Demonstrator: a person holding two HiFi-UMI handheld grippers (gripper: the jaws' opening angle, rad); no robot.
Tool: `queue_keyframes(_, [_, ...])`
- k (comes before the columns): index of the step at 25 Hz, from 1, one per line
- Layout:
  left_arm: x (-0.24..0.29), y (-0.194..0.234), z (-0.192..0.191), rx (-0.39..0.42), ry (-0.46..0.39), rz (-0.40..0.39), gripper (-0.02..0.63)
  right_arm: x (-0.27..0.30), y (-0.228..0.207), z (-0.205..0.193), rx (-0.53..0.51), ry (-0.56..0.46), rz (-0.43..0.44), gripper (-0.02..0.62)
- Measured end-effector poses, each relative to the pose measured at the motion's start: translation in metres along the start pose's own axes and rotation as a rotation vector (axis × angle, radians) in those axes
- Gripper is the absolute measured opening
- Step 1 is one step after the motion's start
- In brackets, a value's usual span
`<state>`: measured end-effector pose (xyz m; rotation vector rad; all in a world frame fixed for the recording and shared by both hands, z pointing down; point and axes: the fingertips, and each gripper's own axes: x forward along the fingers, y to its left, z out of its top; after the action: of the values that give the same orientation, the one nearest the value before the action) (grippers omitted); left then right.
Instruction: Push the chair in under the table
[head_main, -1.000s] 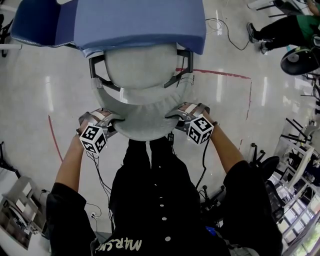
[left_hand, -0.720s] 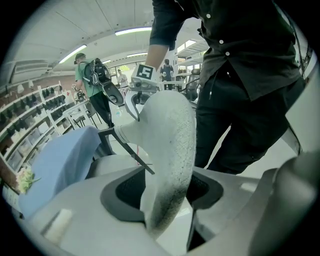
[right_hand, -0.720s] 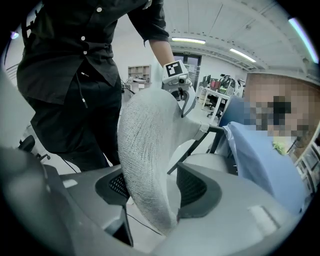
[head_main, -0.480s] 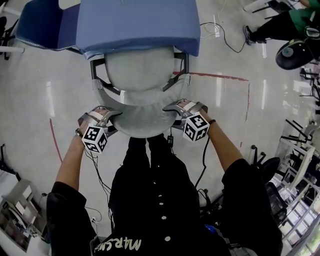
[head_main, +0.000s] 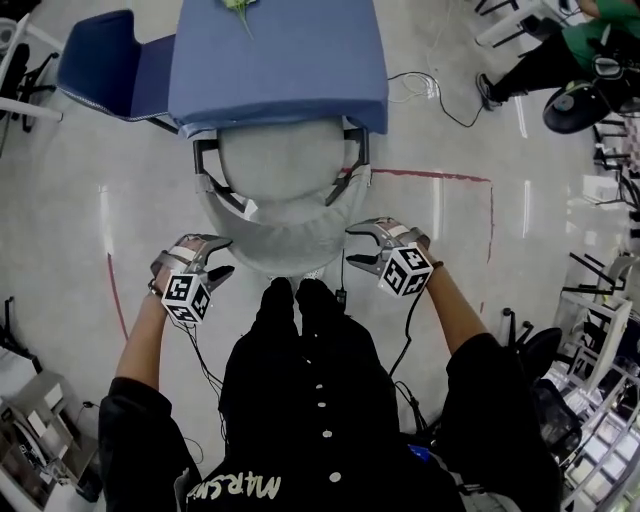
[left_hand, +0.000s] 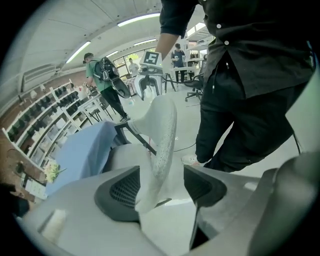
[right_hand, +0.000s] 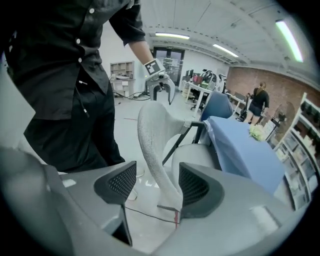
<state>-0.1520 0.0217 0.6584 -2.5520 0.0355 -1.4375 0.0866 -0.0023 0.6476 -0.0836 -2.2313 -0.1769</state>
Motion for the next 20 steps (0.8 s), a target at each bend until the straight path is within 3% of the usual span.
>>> queue_keyframes(4, [-0.033, 0.008, 0.002, -0.101, 0.012, 0.101, 0.265, -0.046, -0.013, 0.014, 0.141, -0.061, -0.120, 0.280])
queue_keyframes(8, [-0.070, 0.049, 0.013, -0.387, -0.114, 0.299, 0.231, -0.083, -0.041, 0.032, 0.305, -0.148, -0.315, 0.207])
queue_keyframes(11, [-0.100, 0.083, 0.027, -0.555, -0.202, 0.494, 0.137, -0.105, -0.054, 0.050, 0.384, -0.236, -0.419, 0.150])
queue_keyframes(13, [-0.122, 0.099, 0.036, -0.631, -0.248, 0.612, 0.022, -0.118, -0.062, 0.063, 0.438, -0.285, -0.489, 0.096])
queue_keyframes(14, [-0.131, 0.105, 0.042, -0.667, -0.278, 0.654, 0.002, -0.125, -0.067, 0.069, 0.466, -0.310, -0.525, 0.074])
queue_keyframes(16, [-0.148, 0.115, 0.056, -0.732, -0.350, 0.708, 0.002, -0.140, -0.077, 0.079, 0.529, -0.366, -0.588, 0.023])
queue_keyframes(20, [-0.175, 0.129, 0.077, -0.804, -0.454, 0.785, 0.002, -0.172, -0.096, 0.092, 0.616, -0.467, -0.682, 0.023])
